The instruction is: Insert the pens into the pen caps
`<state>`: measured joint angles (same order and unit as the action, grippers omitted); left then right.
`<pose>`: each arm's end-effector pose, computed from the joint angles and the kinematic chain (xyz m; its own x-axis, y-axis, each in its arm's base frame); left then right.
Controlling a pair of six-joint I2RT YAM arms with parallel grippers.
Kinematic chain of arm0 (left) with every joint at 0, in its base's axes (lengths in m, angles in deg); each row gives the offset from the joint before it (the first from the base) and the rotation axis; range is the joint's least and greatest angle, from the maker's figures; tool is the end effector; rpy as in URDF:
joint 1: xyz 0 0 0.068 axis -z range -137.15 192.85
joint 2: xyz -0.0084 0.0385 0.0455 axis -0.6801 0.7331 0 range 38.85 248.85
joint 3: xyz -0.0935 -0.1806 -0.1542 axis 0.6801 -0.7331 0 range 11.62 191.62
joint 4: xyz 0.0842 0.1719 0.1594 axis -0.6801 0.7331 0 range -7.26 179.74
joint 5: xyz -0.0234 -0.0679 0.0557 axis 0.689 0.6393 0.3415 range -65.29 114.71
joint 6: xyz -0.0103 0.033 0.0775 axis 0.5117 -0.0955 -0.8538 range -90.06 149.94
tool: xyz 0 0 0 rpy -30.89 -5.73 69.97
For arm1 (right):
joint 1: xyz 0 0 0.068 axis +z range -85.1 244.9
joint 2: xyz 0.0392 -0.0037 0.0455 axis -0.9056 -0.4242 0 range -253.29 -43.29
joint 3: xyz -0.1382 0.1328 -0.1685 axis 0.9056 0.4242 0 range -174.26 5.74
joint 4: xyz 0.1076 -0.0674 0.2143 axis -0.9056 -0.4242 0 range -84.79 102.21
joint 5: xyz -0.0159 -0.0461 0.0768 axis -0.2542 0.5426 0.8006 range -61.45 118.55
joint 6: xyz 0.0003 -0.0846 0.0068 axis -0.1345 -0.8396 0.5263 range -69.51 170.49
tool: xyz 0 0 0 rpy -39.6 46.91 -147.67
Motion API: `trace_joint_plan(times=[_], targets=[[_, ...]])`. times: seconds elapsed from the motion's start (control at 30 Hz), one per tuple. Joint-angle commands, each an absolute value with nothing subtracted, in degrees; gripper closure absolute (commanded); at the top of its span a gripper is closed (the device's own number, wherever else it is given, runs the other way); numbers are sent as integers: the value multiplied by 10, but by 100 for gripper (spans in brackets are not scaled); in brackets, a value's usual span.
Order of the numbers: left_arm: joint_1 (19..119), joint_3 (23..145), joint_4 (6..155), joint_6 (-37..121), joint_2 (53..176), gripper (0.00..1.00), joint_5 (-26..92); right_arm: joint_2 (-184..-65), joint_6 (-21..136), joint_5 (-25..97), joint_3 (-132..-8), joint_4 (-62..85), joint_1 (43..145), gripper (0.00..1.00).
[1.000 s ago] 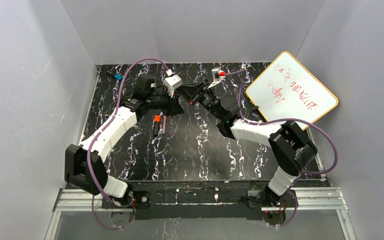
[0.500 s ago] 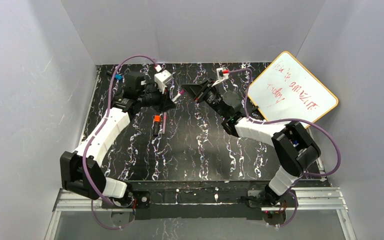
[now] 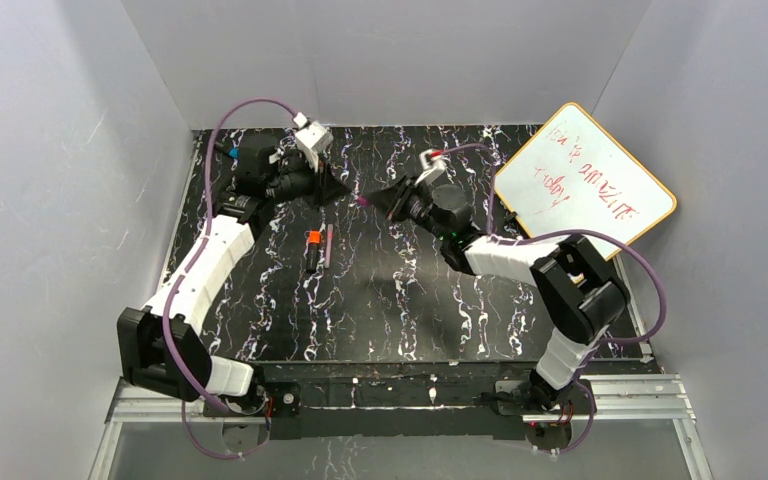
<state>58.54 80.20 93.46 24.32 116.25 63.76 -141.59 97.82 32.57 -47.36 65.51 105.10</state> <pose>0.3040 -0.1342 0.3330 -0.2438 0.1476 -0.9585 0.8094 0.5754 -0.1173 0.3084 0.2675 0.2553 -0.4395 0.5889 -0.6783 -0.5513 0.4194 0.7213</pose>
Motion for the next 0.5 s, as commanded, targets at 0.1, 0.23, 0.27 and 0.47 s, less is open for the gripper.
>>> trace_joint_plan(times=[0.1,0.23,0.27,0.47], targets=[[592,841,657,276,1166,100,671,-1462,944,543,-468,503,1124,99],[593,808,664,270,1161,100,661,-1461,950,540,-480,506,1124,99],[593,803,672,263,1162,100,658,-1460,950,539,-480,505,1124,99],[594,747,680,267,1163,100,608,-1439,949,530,-453,510,1123,88]])
